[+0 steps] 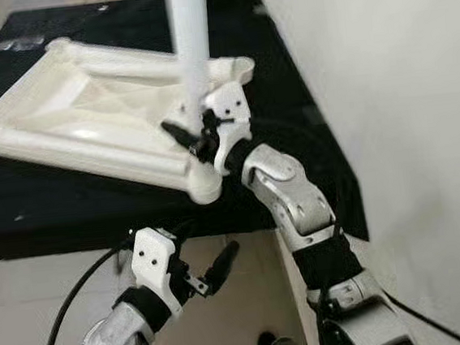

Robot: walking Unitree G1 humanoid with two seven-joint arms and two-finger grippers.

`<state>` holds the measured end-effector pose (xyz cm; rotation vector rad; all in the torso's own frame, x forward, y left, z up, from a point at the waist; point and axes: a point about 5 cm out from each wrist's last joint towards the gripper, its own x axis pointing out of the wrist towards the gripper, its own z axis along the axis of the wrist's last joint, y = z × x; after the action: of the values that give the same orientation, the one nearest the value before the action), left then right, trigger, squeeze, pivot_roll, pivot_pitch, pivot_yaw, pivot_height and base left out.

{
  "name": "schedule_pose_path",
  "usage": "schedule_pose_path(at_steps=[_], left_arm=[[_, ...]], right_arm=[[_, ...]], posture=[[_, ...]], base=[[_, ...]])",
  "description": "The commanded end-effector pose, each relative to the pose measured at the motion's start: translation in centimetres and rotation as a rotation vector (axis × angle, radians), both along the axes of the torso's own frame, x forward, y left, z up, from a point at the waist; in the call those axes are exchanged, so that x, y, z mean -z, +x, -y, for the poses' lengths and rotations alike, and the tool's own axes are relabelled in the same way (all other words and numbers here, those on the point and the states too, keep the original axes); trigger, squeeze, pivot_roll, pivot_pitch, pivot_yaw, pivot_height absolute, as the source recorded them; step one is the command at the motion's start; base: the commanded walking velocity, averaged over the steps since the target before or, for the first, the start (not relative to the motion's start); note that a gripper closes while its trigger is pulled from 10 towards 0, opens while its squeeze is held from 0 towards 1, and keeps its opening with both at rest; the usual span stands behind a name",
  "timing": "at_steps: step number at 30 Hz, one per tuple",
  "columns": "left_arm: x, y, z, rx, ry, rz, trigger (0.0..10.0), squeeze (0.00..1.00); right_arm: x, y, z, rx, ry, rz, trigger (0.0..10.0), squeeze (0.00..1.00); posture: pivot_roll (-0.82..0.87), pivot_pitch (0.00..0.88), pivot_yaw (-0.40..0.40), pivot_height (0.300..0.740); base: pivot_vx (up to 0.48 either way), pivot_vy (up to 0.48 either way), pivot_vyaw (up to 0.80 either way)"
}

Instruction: Building children table

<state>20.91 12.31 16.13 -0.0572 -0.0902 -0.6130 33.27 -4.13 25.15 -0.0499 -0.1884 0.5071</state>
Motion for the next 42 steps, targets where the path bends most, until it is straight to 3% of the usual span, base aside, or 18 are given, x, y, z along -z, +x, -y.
schedule_pose_path(at_steps=[1,8,9,10,11,12,13,14,15,21,25,26,27,28,31,40,41,42], left_arm=[[0.2,-0.1,0.1,0.006,0.005,-0.012,10.0,0.00],[0.4,0.3,0.1,0.004,0.008,-0.010,10.0,0.00],[0.4,0.3,0.0,0.002,0.009,-0.008,10.0,0.00],[0.4,0.4,0.0,0.001,0.009,-0.007,10.0,0.00],[0.4,0.4,0.0,0.001,0.009,-0.007,10.0,0.00],[0.3,0.4,0.0,-0.001,0.010,-0.006,10.0,0.00],[0.3,0.4,0.0,-0.001,0.010,-0.006,10.0,0.00],[0.3,0.4,0.0,-0.002,0.010,-0.005,10.0,0.00],[0.3,0.4,0.0,-0.002,0.011,-0.005,10.0,0.00],[0.3,0.4,0.0,0.000,0.010,-0.005,10.0,0.00],[0.2,0.3,0.1,0.001,0.008,-0.005,10.0,0.00],[0.2,0.3,0.1,0.001,0.008,-0.005,10.0,0.00],[0.2,0.3,0.1,0.001,0.008,-0.005,10.0,0.00],[0.2,0.3,0.1,0.001,0.007,-0.005,10.0,0.00],[0.1,0.3,0.2,0.002,0.004,-0.004,10.0,0.00],[0.1,0.1,0.3,0.000,0.002,-0.005,10.0,0.00],[0.1,0.0,0.3,0.001,0.001,-0.005,10.0,0.00],[0.1,0.0,0.3,0.001,0.001,-0.005,10.0,0.00]], right_arm=[[4.3,-1.3,-0.4,0.038,0.010,-0.195,0.0,0.00],[3.2,-1.1,-2.2,-0.056,0.030,-0.154,0.0,0.00],[2.8,-1.2,-2.7,-0.078,0.027,-0.148,2.9,0.00],[2.6,-1.2,-3.0,-0.095,0.034,-0.145,10.0,0.00],[2.6,-1.2,-3.0,-0.095,0.034,-0.145,10.0,0.00],[1.9,-1.4,-3.6,-0.185,0.051,-0.124,10.0,0.29],[1.9,-1.4,-3.6,-0.185,0.051,-0.124,10.0,0.29],[1.6,-1.6,-3.8,-0.229,0.061,-0.112,10.0,0.92],[1.2,-2.0,-4.0,-0.254,0.076,-0.110,10.0,1.00],[-0.7,-3.0,-4.5,-0.495,0.100,-0.062,10.0,1.00],[-1.3,-4.0,-4.3,-0.743,0.014,0.000,10.0,0.95],[-1.3,-4.2,-4.2,-0.791,-0.014,0.010,10.0,0.36],[-1.3,-4.2,-4.2,-0.791,-0.014,0.010,10.0,0.36],[-0.9,-4.1,-3.9,-0.842,-0.067,0.008,10.0,0.00],[-0.2,-3.3,-3.0,-0.948,-0.171,-0.012,10.0,0.00],[-1.2,-0.9,-2.1,-0.991,-0.229,0.000,9.9,0.00],[-1.2,-0.8,-2.0,-0.994,-0.235,0.002,5.4,0.00],[-1.3,-0.8,-2.0,-0.996,-0.238,0.003,0.0,0.00]], posture=[[0.03,0.270,-0.071,0.740],[0.03,0.251,-0.070,0.740],[0.03,0.248,-0.073,0.740],[0.03,0.248,-0.073,0.740],[0.03,0.248,-0.073,0.740],[0.03,0.248,-0.073,0.740],[0.03,0.248,-0.073,0.740],[0.03,0.249,-0.073,0.740],[0.03,0.249,-0.072,0.740],[0.03,0.255,-0.071,0.740],[0.03,0.260,-0.073,0.740],[0.03,0.260,-0.073,0.740],[0.03,0.260,-0.073,0.740],[0.03,0.263,-0.074,0.740],[0.04,0.267,-0.078,0.740],[0.05,0.272,-0.081,0.740],[0.05,0.274,-0.081,0.740],[0.05,0.274,-0.081,0.740]], base=[[0.000,0.000,0.00],[0.000,0.000,0.00],[0.000,0.000,0.00],[0.000,0.000,0.00],[0.000,0.000,0.00],[0.000,0.000,0.00],[0.000,0.000,0.00],[0.000,0.000,0.00],[0.000,0.000,0.00],[0.000,0.000,0.00],[0.000,0.000,0.00],[0.000,0.000,0.00],[0.000,0.000,0.00],[0.000,0.000,0.00],[0.000,0.000,0.00],[0.000,0.000,0.00],[0.000,0.000,0.00],[0.000,0.000,0.00]])
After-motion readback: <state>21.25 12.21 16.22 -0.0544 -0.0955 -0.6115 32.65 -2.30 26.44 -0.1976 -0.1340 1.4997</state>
